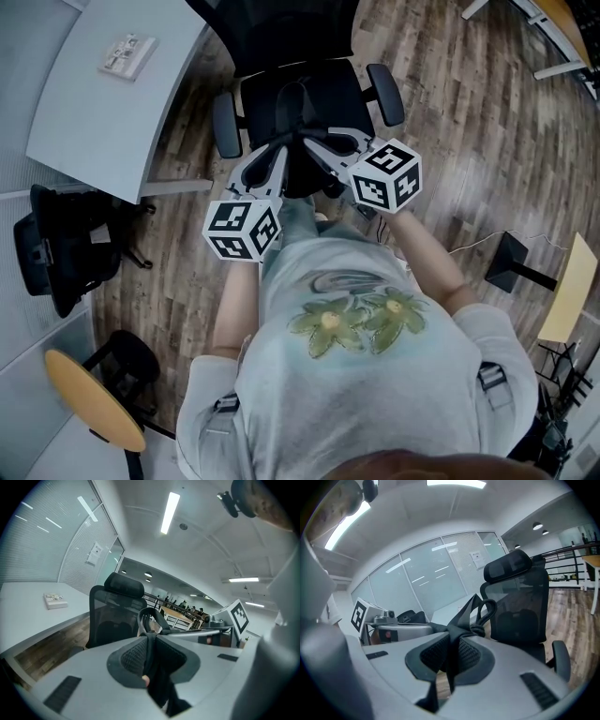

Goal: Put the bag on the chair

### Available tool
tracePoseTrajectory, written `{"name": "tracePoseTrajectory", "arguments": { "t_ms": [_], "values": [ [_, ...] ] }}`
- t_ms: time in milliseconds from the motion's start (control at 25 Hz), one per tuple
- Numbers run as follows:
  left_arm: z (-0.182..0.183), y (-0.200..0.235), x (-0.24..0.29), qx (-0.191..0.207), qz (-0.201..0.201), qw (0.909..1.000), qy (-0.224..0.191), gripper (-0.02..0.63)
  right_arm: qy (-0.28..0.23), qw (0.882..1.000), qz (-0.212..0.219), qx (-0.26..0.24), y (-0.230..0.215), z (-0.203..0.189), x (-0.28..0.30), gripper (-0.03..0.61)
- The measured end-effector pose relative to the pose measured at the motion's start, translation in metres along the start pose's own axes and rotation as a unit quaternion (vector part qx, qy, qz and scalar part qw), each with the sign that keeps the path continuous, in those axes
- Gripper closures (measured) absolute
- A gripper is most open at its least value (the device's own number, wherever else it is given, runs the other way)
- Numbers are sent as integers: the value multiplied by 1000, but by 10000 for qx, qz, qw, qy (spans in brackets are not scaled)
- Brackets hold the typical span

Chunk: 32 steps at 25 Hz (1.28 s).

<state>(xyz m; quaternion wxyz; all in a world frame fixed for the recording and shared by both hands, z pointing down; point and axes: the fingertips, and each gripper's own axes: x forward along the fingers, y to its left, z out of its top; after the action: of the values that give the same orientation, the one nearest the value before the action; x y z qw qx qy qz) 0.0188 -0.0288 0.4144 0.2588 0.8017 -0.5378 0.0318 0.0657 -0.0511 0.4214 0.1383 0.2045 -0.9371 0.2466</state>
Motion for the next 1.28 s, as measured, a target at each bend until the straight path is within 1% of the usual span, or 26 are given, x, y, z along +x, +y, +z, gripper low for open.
{"name": "tracePoseTrajectory", "arguments": {
  "t_ms": [560,840,1080,1280],
  "values": [
    [55,52,53,86,-24,10000,14,543,7,10000,25,-29,-49,61,56,541],
    [81,90,80,134,-22,9999,40,543,12,10000,23,-49,-74,88,95,541],
    [95,118,101,120,-45,9999,92,543,92,10000,6,-12,-92,102,124,541],
    [96,137,114,79,-49,9997,209,543,170,9998,-15,37,-106,106,145,540]
  ]
}}
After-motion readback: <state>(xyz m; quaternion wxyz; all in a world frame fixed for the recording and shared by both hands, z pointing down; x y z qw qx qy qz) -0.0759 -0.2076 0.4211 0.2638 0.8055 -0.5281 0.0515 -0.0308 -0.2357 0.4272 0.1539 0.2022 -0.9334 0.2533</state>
